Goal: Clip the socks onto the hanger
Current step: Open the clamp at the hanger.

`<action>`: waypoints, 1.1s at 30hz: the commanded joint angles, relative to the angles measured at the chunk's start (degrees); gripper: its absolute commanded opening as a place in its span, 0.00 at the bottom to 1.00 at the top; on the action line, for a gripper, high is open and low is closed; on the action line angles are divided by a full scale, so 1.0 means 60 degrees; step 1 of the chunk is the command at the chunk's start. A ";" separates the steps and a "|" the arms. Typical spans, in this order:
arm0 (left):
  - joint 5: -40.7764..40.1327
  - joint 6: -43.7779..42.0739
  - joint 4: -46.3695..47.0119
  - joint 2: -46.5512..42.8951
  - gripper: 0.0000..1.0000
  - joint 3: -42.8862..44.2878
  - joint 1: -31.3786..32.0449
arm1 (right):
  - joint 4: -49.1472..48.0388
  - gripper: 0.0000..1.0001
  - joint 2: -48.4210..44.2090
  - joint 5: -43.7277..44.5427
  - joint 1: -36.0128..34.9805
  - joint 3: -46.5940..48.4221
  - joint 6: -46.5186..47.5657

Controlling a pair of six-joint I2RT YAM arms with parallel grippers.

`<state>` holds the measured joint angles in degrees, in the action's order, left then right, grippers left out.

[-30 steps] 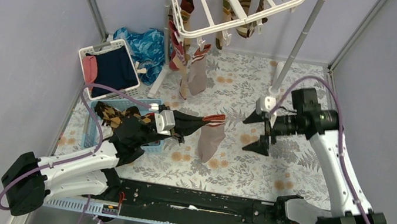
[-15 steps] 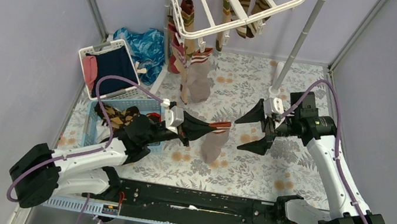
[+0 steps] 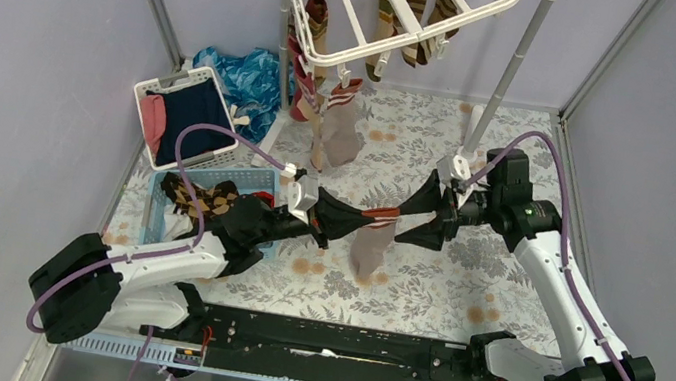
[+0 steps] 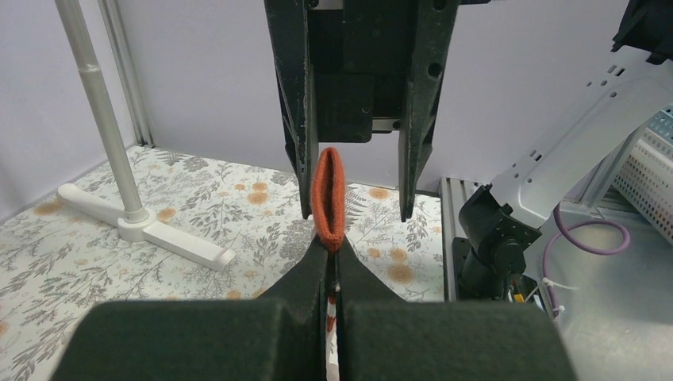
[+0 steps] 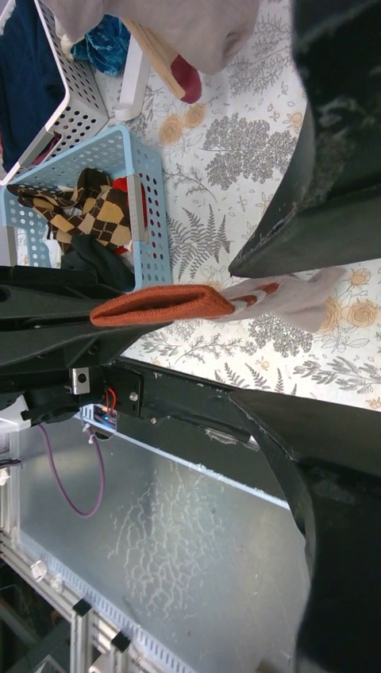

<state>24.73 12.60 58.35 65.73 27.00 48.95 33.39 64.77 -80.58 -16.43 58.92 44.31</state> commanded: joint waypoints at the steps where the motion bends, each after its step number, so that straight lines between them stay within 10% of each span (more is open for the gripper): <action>1: 0.0092 0.0266 0.0904 0.0142 0.00 0.0151 -0.0087 | -0.1268 0.56 0.0028 -0.0072 -0.0142 0.0024 -0.1525; 15: 0.0015 0.0679 0.1830 0.0632 0.01 0.0065 -0.0088 | -0.5069 0.00 0.0059 0.0161 -0.0250 -0.0832 -0.5575; 25: -0.1117 0.0608 0.0369 -0.0929 0.84 0.0152 -0.1165 | -0.0706 0.00 -0.0065 0.1704 0.0116 0.0449 -0.1343; 33: -0.1281 0.2072 0.1245 0.1162 0.99 0.2323 -0.2253 | -0.0631 0.00 -0.0159 0.2496 0.0446 0.0503 -0.1327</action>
<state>19.33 19.86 61.84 66.08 35.55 37.12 27.88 65.19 -68.29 -14.76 59.86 34.50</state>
